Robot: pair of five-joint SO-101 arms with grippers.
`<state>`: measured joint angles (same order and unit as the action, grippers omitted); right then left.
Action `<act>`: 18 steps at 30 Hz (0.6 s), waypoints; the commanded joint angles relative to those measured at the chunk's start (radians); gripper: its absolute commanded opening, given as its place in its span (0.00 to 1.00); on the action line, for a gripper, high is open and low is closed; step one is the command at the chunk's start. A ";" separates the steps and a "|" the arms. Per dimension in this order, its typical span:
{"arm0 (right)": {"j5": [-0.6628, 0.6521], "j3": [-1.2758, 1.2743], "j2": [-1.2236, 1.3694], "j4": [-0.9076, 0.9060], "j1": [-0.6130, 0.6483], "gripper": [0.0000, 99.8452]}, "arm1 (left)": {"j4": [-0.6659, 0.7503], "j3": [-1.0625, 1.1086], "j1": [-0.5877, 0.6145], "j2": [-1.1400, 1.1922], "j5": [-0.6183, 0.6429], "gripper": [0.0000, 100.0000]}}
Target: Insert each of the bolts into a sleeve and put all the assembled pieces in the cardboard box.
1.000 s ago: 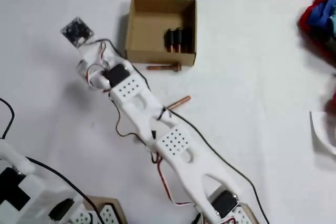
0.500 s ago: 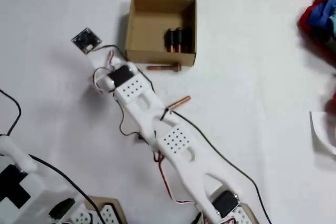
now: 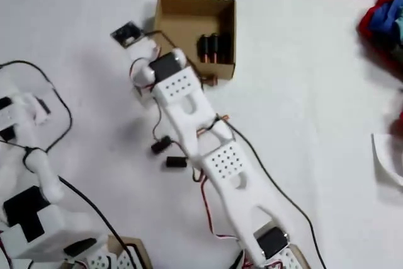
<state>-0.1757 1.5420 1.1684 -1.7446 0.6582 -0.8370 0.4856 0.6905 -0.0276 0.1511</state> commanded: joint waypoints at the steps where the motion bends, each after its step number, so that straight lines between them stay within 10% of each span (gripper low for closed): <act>1: -0.123 -0.009 -0.102 -0.022 -0.058 0.13 | 0.069 0.027 -0.020 -0.005 0.005 0.11; 14: -0.146 -0.690 -0.599 -0.024 -0.016 0.20 | 0.080 0.035 -0.037 -0.005 0.009 0.11; 18: -0.393 -1.056 -0.816 -0.019 0.065 0.20 | 0.080 0.033 -0.037 -0.005 0.009 0.11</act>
<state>-0.3905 0.7319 0.5608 -1.7461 0.6659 -0.7756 0.5301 0.6613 -0.0276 0.1511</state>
